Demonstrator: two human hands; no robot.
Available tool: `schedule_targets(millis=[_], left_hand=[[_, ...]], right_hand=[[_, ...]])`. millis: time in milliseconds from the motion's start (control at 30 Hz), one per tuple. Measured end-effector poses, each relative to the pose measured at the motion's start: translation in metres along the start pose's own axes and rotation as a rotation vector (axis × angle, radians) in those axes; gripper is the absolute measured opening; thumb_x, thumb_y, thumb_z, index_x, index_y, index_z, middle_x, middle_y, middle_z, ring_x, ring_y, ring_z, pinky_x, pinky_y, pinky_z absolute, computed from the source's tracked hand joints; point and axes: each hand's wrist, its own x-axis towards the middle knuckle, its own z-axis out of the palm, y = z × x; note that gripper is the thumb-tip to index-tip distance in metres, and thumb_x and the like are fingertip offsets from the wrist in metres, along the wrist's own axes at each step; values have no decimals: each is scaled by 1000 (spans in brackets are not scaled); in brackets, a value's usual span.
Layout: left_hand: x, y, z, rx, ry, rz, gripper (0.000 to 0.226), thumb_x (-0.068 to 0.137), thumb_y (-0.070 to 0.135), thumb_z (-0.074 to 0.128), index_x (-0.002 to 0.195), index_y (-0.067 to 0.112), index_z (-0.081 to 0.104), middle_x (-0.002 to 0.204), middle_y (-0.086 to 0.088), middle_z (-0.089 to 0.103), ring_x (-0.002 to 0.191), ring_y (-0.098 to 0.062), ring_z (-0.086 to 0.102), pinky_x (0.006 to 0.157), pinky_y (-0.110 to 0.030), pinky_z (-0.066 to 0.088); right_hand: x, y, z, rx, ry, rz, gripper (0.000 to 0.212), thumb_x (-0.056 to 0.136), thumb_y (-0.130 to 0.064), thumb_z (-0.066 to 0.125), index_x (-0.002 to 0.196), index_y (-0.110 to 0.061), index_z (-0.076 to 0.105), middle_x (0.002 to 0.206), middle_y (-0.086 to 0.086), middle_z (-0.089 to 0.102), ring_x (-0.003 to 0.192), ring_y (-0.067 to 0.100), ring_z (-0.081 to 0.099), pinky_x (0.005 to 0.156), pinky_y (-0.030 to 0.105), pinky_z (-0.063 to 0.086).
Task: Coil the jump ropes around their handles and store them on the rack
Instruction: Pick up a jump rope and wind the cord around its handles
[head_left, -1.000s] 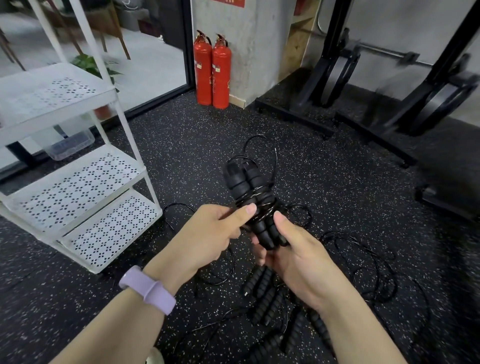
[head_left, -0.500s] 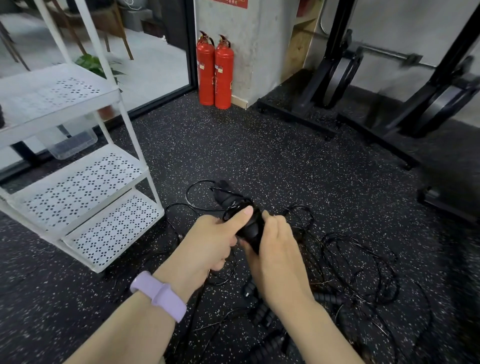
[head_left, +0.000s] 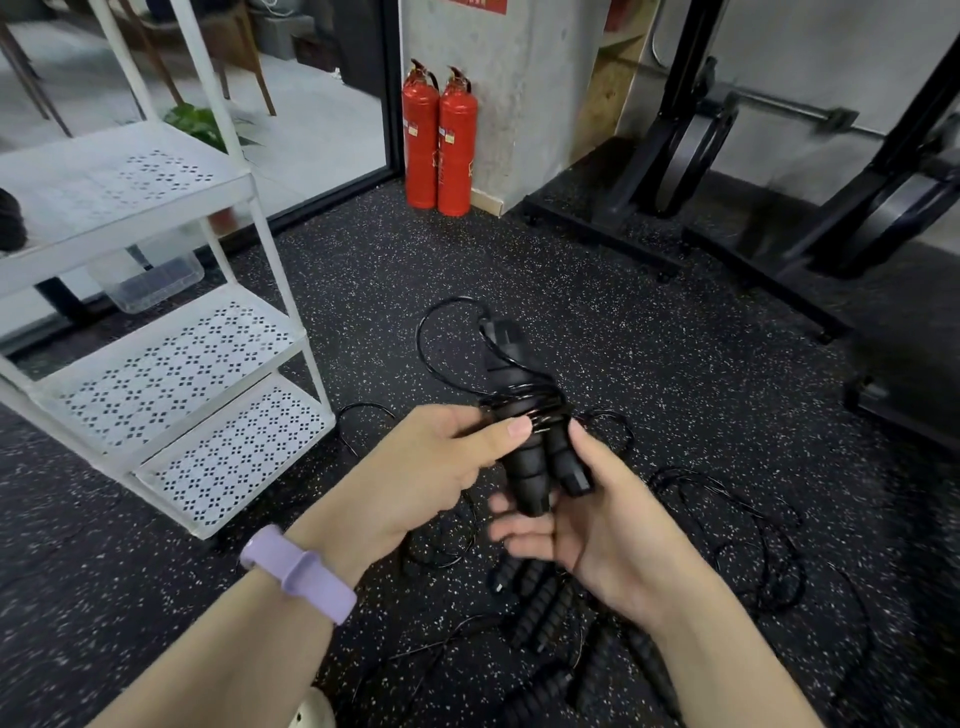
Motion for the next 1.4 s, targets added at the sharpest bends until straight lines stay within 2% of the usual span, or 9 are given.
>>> schedule_targets(millis=[100,200,333,500,733,933,1167,1333,1400], left_hand=[[0,4,0,-47,-64,55,44,79,52,68,109,20,77,56,14,50,46,-2,27,44,-17,21],[-1,8,-2,-15,-94,53,40,84,53,67,108,22,77,58,16,53,48,-4,26,44,-19,19],[1,4,0,155,49,-76,51,86,61,67,99,13,76,58,7,44,46,-8,26,41,-20,22],[6,1,2,132,126,-219,30,97,36,69,97,7,76,64,4,55,42,-5,33,39,-19,25],[2,-1,3,544,137,-161,27,99,43,61,84,27,77,69,4,68,51,-12,52,56,-25,43],[-4,-3,-1,1178,146,92,32,99,51,54,77,31,63,58,8,60,49,-6,53,47,-22,32],[-5,-10,-9,1189,54,277,16,96,51,61,95,37,69,75,16,57,83,3,47,80,-12,33],[-6,-11,-6,1090,-48,231,15,89,48,72,86,36,64,80,15,58,97,16,38,85,1,20],[-7,-7,-7,985,-110,146,15,85,49,77,83,37,66,80,17,63,91,15,47,75,-5,31]], right_hand=[[-3,-1,-2,172,-216,40,63,100,-63,44,119,-9,70,95,12,62,75,20,62,68,30,52],[-3,0,-4,124,-202,-47,56,98,-58,52,125,-11,67,85,4,51,68,13,45,62,26,42],[-4,3,-8,-238,77,-174,50,96,-62,52,114,-21,76,80,2,56,68,15,49,64,28,44],[-3,9,-16,-821,372,-245,44,91,-69,53,106,-29,63,95,-7,72,84,5,64,71,17,48],[2,12,-19,-1518,649,-195,34,103,-57,44,110,-25,38,108,-5,52,86,19,52,69,38,39],[7,21,-12,-1693,476,-56,37,104,-53,50,125,-24,42,111,-3,49,107,24,58,73,36,39],[6,18,-18,-1722,288,34,48,102,-56,53,140,-28,45,117,-3,48,121,21,48,89,36,43],[1,12,-22,-1641,114,46,54,97,-56,62,145,-38,46,113,-10,46,122,12,42,100,37,44],[-4,7,-25,-1569,42,49,53,95,-55,66,143,-43,49,112,-17,47,118,6,43,103,36,45]])
